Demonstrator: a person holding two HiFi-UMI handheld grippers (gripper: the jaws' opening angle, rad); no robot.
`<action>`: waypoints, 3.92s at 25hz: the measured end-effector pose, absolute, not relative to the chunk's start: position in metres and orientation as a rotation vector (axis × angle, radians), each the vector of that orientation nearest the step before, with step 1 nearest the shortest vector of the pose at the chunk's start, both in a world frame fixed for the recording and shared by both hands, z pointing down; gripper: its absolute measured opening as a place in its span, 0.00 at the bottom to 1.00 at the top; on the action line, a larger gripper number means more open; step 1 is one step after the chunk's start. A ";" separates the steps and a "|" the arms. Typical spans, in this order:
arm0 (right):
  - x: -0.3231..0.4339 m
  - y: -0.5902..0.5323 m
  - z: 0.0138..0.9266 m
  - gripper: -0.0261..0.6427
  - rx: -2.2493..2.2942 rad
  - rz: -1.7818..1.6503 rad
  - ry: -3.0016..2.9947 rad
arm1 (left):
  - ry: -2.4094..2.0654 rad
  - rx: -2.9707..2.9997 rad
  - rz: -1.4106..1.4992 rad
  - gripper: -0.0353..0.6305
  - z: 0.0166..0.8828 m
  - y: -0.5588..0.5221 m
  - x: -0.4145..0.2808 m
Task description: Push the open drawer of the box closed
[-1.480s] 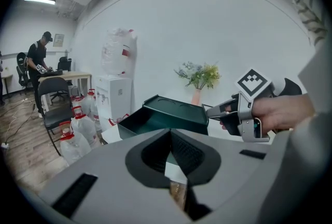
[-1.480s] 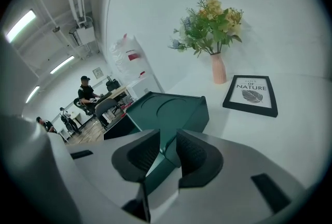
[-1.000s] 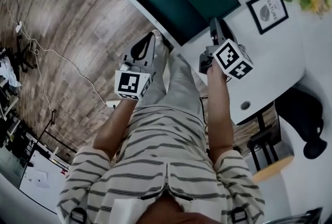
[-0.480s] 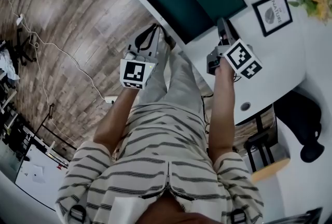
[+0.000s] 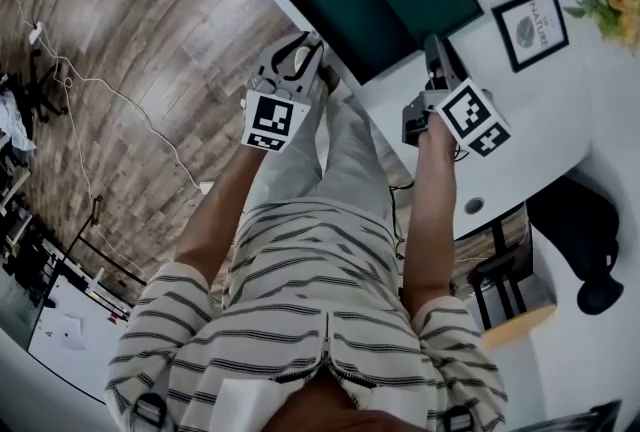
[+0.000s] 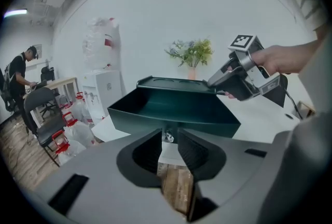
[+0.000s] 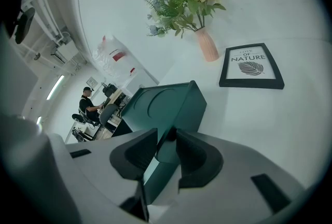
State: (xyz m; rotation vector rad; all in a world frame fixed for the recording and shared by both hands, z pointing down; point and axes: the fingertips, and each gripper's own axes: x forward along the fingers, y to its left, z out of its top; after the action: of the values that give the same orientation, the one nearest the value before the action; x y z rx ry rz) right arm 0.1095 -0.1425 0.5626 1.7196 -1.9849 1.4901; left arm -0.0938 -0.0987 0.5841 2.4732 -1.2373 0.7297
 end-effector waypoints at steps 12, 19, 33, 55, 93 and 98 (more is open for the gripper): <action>0.109 -0.142 0.563 0.23 1.732 1.487 -1.989 | -1.208 2.519 0.807 0.18 0.602 -0.105 -0.092; 0.109 -0.143 0.563 0.23 1.731 1.484 -1.988 | -1.216 2.525 0.848 0.16 0.603 -0.105 -0.092; 0.109 -0.142 0.563 0.23 1.727 1.480 -1.987 | -1.224 2.522 0.840 0.16 0.593 -0.107 -0.091; 0.107 -0.141 0.564 0.23 1.707 1.485 -1.977 | -1.198 2.510 0.871 0.16 0.594 -0.114 -0.082; 0.107 -0.141 0.565 0.23 1.688 1.504 -1.970 | -1.101 2.548 0.909 0.16 0.597 -0.138 -0.056; 0.107 -0.141 0.566 0.23 1.684 1.512 -1.967 | -1.091 2.552 0.907 0.16 0.598 -0.143 -0.051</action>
State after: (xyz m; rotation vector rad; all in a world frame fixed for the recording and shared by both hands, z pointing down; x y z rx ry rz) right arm 0.1066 -0.1410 0.5659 1.6843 -1.9673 1.5121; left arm -0.0514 -0.1434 0.5978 2.5518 -1.0908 0.9071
